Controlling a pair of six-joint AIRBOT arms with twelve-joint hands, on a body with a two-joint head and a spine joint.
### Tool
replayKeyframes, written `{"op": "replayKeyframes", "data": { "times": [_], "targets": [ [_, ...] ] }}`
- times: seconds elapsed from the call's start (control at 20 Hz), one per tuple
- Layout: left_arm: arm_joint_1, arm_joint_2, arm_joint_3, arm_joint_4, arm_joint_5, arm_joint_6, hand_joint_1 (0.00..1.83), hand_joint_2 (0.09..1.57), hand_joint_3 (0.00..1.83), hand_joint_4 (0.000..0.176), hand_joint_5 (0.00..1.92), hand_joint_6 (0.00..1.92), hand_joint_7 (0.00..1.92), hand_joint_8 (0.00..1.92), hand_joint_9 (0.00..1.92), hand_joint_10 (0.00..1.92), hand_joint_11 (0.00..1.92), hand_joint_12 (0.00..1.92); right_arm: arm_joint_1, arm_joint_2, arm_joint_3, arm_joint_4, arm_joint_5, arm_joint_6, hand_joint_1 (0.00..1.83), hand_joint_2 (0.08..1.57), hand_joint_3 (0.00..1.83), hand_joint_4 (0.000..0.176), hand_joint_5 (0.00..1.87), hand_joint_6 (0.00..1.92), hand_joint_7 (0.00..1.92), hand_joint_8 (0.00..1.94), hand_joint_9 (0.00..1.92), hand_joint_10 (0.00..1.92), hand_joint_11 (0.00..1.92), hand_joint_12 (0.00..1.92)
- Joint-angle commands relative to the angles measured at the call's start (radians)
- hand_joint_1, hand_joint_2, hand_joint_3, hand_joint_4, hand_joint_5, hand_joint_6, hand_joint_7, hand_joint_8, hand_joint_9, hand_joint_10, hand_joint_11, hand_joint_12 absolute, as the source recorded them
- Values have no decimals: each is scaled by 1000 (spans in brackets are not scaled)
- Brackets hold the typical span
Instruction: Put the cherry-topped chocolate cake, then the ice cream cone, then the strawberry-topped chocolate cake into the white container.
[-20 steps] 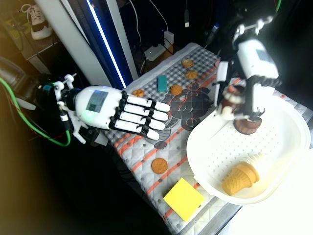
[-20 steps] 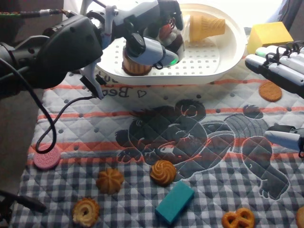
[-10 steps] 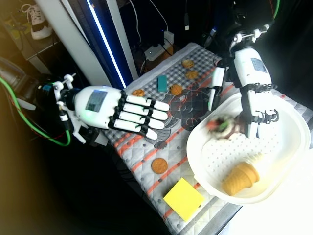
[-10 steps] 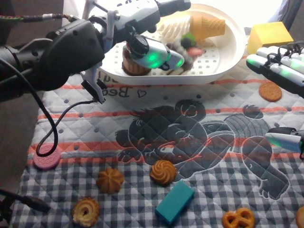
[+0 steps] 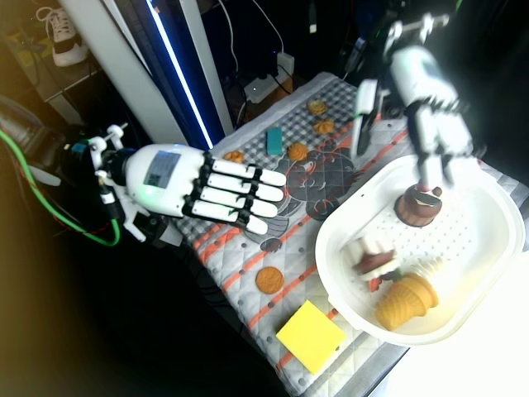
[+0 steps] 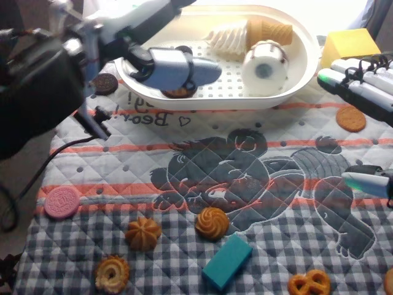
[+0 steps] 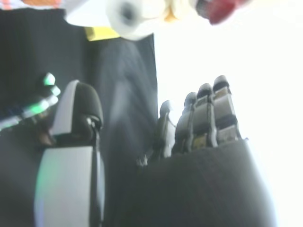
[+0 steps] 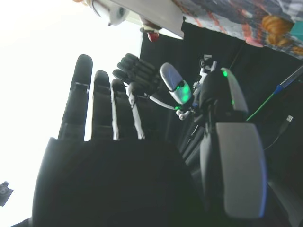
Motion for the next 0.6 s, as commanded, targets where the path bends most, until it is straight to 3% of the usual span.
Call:
{"op": "replayKeyframes", "data": {
  "times": [0.0, 0.05, 0.1, 0.15, 0.2, 0.3, 0.35, 0.45, 0.55],
  "targets": [
    [12, 29, -15, 35, -188, -44, 883, 1034, 0, 171, 80, 22, 0, 0, 38, 38, 0, 1245, 5, 12, -2, 4, 153, 2, 584, 1200, 4, 0, 0, 0, 0, 0, 40, 48, 0, 684],
    [36, 63, -40, 58, -237, -94, 858, 1047, 1, 163, 56, 12, 0, 0, 7, 7, 0, 1166, 3, 18, -5, 4, 164, 2, 598, 1194, 1, 0, 0, 0, 0, 0, 43, 54, 0, 771],
    [66, 98, -65, 79, -293, -150, 838, 1070, 4, 145, 13, 26, 0, 0, 1, 1, 0, 857, 0, 24, -10, 5, 177, 2, 591, 1186, 0, 1, 0, 0, 0, 0, 47, 68, 0, 922],
    [91, 122, -84, 92, -342, -189, 820, 1068, 1, 153, 15, 28, 0, 0, 12, 6, 0, 717, -3, 29, -13, 7, 190, 2, 580, 1179, 0, 0, 0, 0, 0, 0, 20, 194, 0, 1061],
    [117, 142, -102, 97, -385, -212, 800, 1112, 9, 168, 17, 26, 0, 0, 2, 0, 0, 748, -9, 32, -16, 10, 204, 2, 567, 1178, 0, 0, 0, 0, 35, 12, 3, 310, 0, 1142],
    [184, 177, -138, 97, -475, -248, 716, 1123, 6, 176, 15, 17, 18, 4, 41, 16, 0, 712, -17, 38, -19, 22, 229, 2, 572, 1207, 11, 0, 0, 0, 53, 16, 0, 333, 0, 1115],
    [217, 192, -151, 97, -520, -280, 667, 1107, 0, 158, 18, 13, 30, 4, 50, 17, 0, 741, -19, 42, -20, 25, 239, 2, 568, 1221, 13, 0, 0, 0, 10, 2, 0, 286, 0, 1082],
    [285, 221, -175, 97, -616, -345, 724, 1127, 3, 120, 31, 11, 62, 8, 85, 27, 0, 1031, -20, 53, -24, 33, 260, 2, 549, 1233, 13, 0, 0, 0, 0, 0, 0, 280, 0, 1119],
    [363, 257, -214, 92, -726, -375, 745, 1136, 1, 161, 31, 4, 48, 7, 94, 24, 0, 1011, -20, 73, -32, 45, 298, -10, 693, 1240, 5, 0, 0, 0, 0, 0, 0, 193, 0, 907]
  ]
}}
